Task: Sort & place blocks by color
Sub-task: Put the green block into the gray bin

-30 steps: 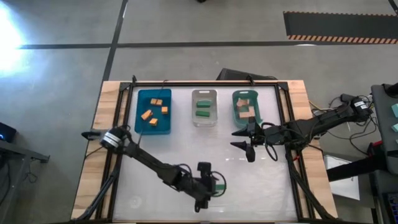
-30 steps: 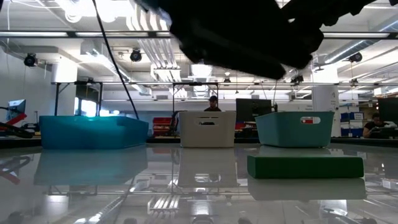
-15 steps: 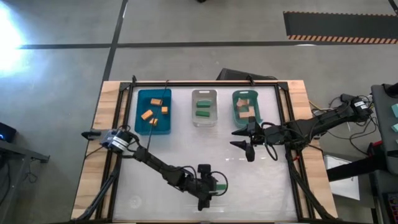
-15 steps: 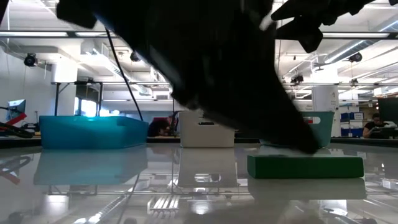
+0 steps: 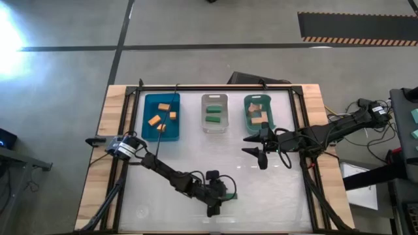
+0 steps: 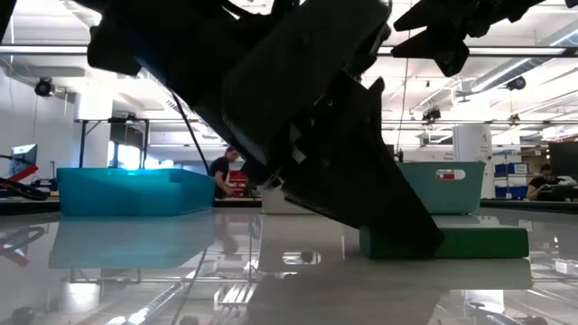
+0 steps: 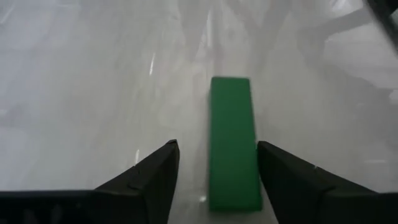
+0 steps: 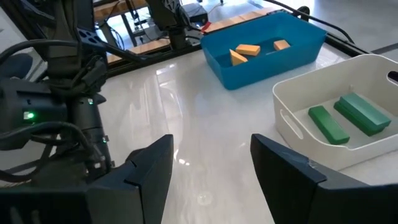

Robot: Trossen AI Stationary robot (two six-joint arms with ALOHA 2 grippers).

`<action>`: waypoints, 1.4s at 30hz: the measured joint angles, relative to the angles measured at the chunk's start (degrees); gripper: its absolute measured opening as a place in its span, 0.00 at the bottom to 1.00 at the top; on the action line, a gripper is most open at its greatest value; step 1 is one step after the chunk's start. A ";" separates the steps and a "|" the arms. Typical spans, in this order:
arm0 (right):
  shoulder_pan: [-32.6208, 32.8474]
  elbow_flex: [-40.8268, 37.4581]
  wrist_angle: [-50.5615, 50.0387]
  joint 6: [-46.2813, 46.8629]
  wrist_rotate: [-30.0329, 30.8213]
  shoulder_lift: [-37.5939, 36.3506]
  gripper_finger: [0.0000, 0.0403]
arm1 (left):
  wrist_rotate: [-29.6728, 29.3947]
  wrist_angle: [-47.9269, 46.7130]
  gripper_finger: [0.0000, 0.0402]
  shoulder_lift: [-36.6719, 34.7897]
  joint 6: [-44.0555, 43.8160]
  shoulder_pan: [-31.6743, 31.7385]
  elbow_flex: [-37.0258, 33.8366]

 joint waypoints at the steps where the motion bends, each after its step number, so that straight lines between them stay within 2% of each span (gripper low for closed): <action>1: 0.00 0.00 0.00 -0.02 0.00 0.00 0.51 | 0.29 1.07 0.49 0.00 -0.46 0.00 -0.41; 13: 0.00 -0.02 -0.02 -0.28 0.38 0.00 0.51 | 0.63 2.13 0.24 0.00 -1.04 0.09 -1.03; 23: 1.67 -0.02 0.55 -4.45 0.46 0.00 0.51 | -0.52 3.57 0.25 -1.04 6.06 0.10 -1.05; 31: 5.22 -1.01 7.29 -11.22 2.52 1.57 0.51 | -3.75 3.74 0.25 -8.60 18.56 1.12 -2.42; 34: 6.21 -2.06 12.52 -14.71 2.50 3.54 0.51 | -6.55 6.93 0.26 -13.55 22.79 1.51 -5.83; 37: 6.51 -3.11 18.07 -17.86 2.30 5.85 0.51 | -7.26 14.06 0.26 -18.44 25.82 1.89 -11.02; 42: 6.49 -4.60 29.30 -22.43 1.81 10.05 0.51 | -7.59 31.65 0.26 -25.41 29.66 1.86 -21.63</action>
